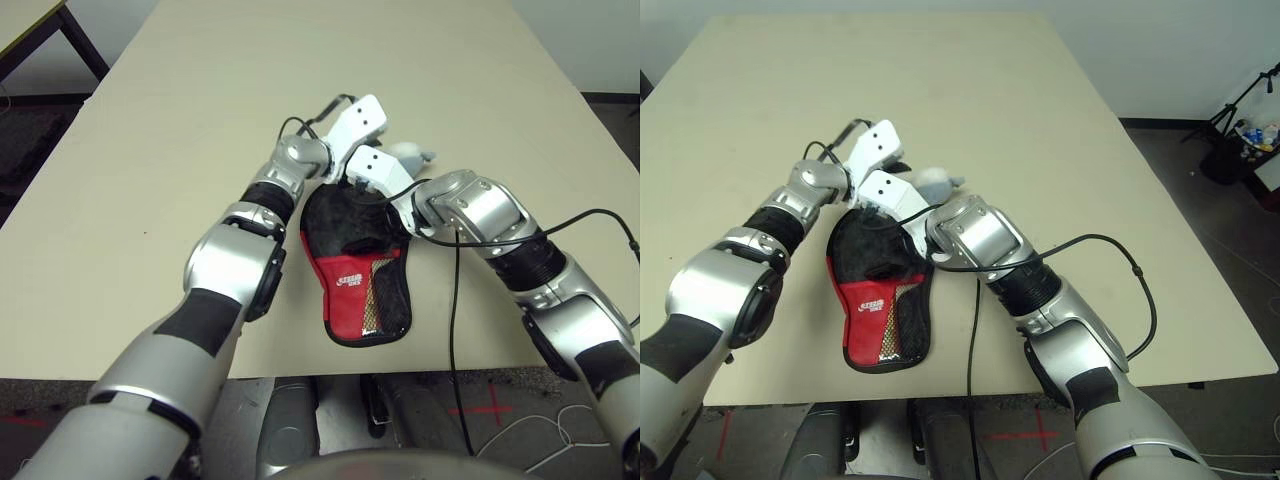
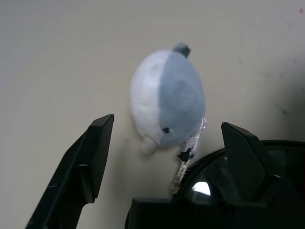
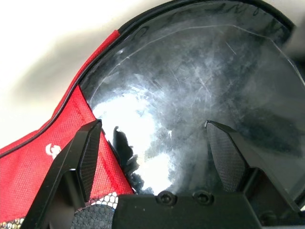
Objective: Store the ping-pong paddle in its case and zip it.
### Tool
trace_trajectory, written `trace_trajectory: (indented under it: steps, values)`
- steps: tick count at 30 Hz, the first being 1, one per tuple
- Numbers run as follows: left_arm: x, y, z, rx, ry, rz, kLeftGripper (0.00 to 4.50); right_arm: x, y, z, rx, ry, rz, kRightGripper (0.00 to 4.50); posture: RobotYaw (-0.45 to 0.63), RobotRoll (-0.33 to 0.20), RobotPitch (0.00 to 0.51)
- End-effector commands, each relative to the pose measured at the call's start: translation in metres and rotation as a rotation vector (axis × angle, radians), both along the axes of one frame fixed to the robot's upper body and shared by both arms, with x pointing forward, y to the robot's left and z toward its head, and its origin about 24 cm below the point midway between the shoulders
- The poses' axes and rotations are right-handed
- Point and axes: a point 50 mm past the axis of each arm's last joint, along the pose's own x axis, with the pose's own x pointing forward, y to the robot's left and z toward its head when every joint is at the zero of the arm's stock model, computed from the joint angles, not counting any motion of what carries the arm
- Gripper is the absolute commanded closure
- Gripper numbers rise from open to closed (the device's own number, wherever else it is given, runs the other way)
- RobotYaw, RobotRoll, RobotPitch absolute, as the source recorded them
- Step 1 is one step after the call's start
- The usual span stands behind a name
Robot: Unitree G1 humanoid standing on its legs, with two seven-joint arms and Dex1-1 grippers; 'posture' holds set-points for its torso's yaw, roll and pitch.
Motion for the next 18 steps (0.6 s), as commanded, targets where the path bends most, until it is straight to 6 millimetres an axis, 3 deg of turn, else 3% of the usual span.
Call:
trace_trajectory:
  steps: [1,5,9,12,15,18]
  values:
    - [0.0,0.005,0.017,-0.067,-0.02,-0.029,0.03,-0.004,-0.01,-0.007,0.013,0.055,-0.052,0.0,0.05,0.0,0.098]
    - [0.0,0.014,0.032,-0.136,-0.012,-0.047,0.03,-0.01,-0.018,-0.004,0.038,0.072,-0.078,0.0,0.05,0.0,0.088]
    - [0.0,0.022,0.04,-0.209,0.017,-0.043,0.03,-0.013,-0.035,0.015,0.083,0.081,-0.106,0.0,0.04,0.0,0.083]
    - [-0.001,0.03,0.033,-0.194,0.052,-0.051,0.03,0.005,-0.061,0.044,0.083,-0.025,-0.216,0.0,0.04,0.0,0.078]
    - [-0.004,0.038,0.017,-0.17,0.134,-0.053,0.03,0.039,-0.086,0.073,0.098,-0.184,-0.429,0.0,0.03,0.0,0.072]
    - [-0.007,0.042,0.0,-0.131,0.206,-0.063,0.03,0.068,-0.1,0.088,0.107,-0.315,-0.572,0.0,0.03,0.0,0.067]
